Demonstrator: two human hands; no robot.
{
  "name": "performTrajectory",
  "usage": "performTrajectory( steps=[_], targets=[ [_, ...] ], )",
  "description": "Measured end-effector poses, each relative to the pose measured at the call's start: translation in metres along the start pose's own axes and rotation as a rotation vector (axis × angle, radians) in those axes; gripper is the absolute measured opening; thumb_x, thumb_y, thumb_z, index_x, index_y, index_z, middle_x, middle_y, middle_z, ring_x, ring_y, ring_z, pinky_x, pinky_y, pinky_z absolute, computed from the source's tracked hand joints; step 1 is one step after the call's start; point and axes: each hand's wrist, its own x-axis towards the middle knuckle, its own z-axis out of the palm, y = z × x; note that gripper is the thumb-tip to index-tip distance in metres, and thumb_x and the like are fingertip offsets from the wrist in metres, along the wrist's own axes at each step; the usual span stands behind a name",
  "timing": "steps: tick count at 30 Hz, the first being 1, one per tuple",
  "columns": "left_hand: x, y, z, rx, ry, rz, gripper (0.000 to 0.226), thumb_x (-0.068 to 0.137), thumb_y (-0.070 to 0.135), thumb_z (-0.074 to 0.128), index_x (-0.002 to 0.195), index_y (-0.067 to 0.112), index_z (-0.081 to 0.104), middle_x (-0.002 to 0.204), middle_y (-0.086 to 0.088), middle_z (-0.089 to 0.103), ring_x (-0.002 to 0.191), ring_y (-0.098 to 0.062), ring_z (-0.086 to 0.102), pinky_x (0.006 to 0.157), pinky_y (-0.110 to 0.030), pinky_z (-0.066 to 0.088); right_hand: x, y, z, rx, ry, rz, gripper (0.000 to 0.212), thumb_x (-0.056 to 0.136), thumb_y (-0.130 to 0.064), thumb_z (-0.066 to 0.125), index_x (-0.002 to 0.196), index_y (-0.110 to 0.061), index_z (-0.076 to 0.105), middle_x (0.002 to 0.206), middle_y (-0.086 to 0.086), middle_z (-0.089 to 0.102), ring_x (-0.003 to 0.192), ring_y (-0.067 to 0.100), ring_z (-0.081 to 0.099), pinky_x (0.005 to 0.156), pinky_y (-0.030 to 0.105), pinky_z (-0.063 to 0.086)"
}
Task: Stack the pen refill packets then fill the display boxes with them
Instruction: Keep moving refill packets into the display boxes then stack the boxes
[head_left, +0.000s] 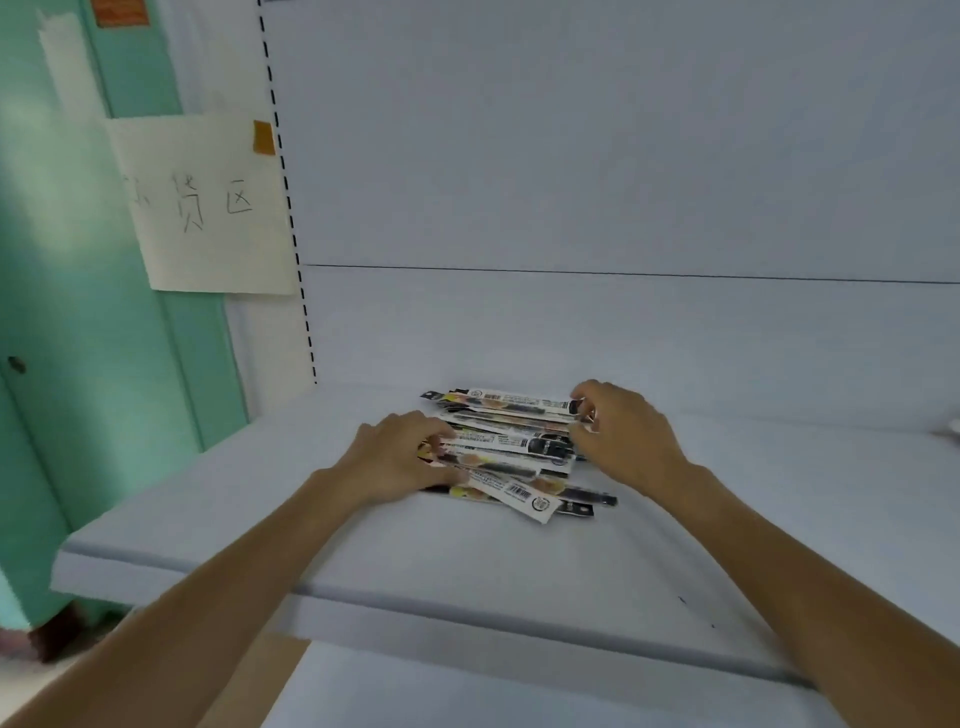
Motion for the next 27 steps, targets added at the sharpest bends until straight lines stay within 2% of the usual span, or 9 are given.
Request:
performTrajectory(
  steps=[3,7,9,12,16,19,22,24,27],
  targets=[
    [0.008,-0.012,-0.002,0.012,0.008,0.041,0.070,0.067,0.070,0.062,0.126,0.035,0.048,0.117,0.009,0.048,0.112,-0.012,0.046,0.094,-0.031,0.034,-0.002,-0.031,0.009,0.034,-0.112,-0.071,0.029,0.085,-0.039,0.060,0.110,-0.023,0.059,0.089,-0.012,0.061,0.082,0.008,0.056,0.073,0.026,0.045],
    [0.009,-0.041,-0.006,-0.431,0.021,0.074,0.057,0.059,0.059,0.072,0.110,0.045,0.051,0.118,0.014,0.050,0.101,-0.002,0.050,0.079,-0.016,0.038,-0.004,-0.058,0.028,0.001,-0.212,-0.119,0.043,0.078,-0.060,0.060,0.104,-0.026,0.061,0.092,-0.012,0.061,0.084,0.007,0.054,0.066,0.022,0.043],
    [0.012,-0.055,-0.004,-0.372,-0.011,0.068,0.056,0.065,0.050,0.077,0.113,0.040,0.052,0.115,0.015,0.051,0.099,-0.003,0.050,0.075,-0.010,0.036,-0.003,-0.062,0.036,-0.050,-0.214,-0.145,0.041,0.078,-0.059,0.061,0.102,-0.026,0.064,0.098,-0.009,0.061,0.090,0.009,0.053,0.075,0.027,0.046],
    [0.016,-0.062,-0.001,-0.393,-0.004,0.079,0.046,0.068,0.045,0.077,0.109,0.037,0.056,0.104,0.019,0.057,0.096,-0.005,0.052,0.074,-0.013,0.037,0.000,-0.064,0.040,-0.107,-0.194,-0.231,0.032,0.086,-0.049,0.056,0.104,-0.022,0.064,0.103,-0.005,0.060,0.096,0.013,0.053,0.084,0.031,0.044],
    [0.017,-0.063,0.004,-0.469,0.094,0.144,0.025,0.072,0.032,0.077,0.092,0.025,0.063,0.084,0.013,0.063,0.081,-0.004,0.057,0.070,-0.019,0.039,-0.001,-0.057,0.043,-0.166,-0.122,-0.296,0.023,0.094,-0.037,0.049,0.097,-0.017,0.062,0.096,-0.002,0.060,0.093,0.018,0.054,0.078,0.032,0.042],
    [0.015,-0.058,0.005,-0.342,0.211,0.142,0.017,0.079,0.030,0.071,0.091,0.019,0.062,0.084,0.015,0.062,0.088,-0.009,0.057,0.074,-0.026,0.041,-0.004,-0.053,0.043,-0.209,-0.063,-0.320,0.022,0.095,-0.034,0.046,0.097,-0.017,0.060,0.095,-0.005,0.059,0.093,0.015,0.055,0.075,0.028,0.041],
    [0.013,-0.053,-0.001,-0.140,0.447,0.174,0.054,0.078,0.036,0.069,0.126,0.024,0.048,0.122,0.006,0.050,0.116,-0.016,0.041,0.094,-0.026,0.030,-0.007,-0.054,0.043,-0.268,0.038,-0.379,0.016,0.093,-0.021,0.052,0.100,-0.013,0.064,0.094,0.000,0.062,0.091,0.019,0.059,0.069,0.029,0.045],
    [0.008,-0.047,-0.006,0.002,0.551,0.360,0.071,0.071,0.046,0.068,0.133,0.023,0.040,0.132,0.002,0.042,0.123,-0.018,0.031,0.101,-0.028,0.023,-0.008,-0.058,0.046,-0.317,0.120,-0.448,0.010,0.085,-0.016,0.057,0.086,-0.012,0.066,0.079,0.000,0.063,0.073,0.021,0.063,0.057,0.025,0.045],
    [0.005,-0.027,-0.001,0.271,0.475,0.608,0.044,0.073,0.050,0.046,0.105,0.022,0.060,0.104,0.002,0.062,0.105,-0.021,0.055,0.092,-0.035,0.034,-0.010,-0.067,0.056,-0.342,0.186,-0.547,0.023,0.086,-0.024,0.045,0.077,-0.013,0.063,0.071,0.000,0.059,0.064,0.020,0.058,0.059,0.024,0.036]
  ],
)
